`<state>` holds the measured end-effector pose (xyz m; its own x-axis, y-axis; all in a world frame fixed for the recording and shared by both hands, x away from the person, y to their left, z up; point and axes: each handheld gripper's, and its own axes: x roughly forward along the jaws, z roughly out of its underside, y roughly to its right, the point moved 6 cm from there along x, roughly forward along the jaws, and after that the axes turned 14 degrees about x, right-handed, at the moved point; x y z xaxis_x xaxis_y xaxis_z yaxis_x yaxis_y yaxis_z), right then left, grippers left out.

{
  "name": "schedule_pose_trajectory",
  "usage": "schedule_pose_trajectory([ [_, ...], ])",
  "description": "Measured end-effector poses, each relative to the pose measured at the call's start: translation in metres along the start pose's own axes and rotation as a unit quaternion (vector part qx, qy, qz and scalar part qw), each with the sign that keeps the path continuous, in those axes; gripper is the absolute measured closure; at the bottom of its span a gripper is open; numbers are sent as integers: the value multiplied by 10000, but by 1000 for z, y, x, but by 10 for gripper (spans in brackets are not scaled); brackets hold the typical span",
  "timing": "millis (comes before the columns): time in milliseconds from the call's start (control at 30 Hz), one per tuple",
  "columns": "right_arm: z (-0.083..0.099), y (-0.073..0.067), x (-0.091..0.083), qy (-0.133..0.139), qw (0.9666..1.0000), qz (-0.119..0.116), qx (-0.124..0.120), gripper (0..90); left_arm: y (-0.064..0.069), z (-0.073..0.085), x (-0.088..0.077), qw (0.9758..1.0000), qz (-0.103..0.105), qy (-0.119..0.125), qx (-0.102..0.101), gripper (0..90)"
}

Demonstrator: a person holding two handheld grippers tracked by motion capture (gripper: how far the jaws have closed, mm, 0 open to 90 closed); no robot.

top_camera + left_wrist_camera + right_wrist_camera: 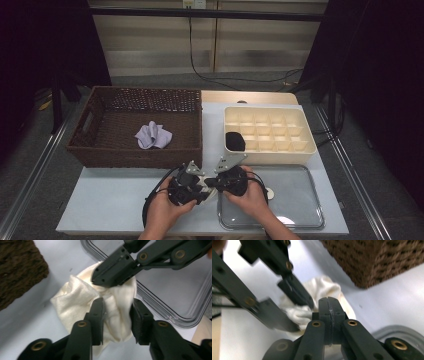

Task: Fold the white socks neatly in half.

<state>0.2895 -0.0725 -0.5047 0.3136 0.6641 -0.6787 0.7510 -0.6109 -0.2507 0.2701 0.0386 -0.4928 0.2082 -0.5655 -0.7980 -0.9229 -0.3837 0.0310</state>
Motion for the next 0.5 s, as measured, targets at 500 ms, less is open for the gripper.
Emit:
schedule_pose_trajectory([
  [500, 12, 5, -1, -104, 9999, 26, 15, 900, -19, 7, -28, 9985, -155, 312, -419, 581],
])
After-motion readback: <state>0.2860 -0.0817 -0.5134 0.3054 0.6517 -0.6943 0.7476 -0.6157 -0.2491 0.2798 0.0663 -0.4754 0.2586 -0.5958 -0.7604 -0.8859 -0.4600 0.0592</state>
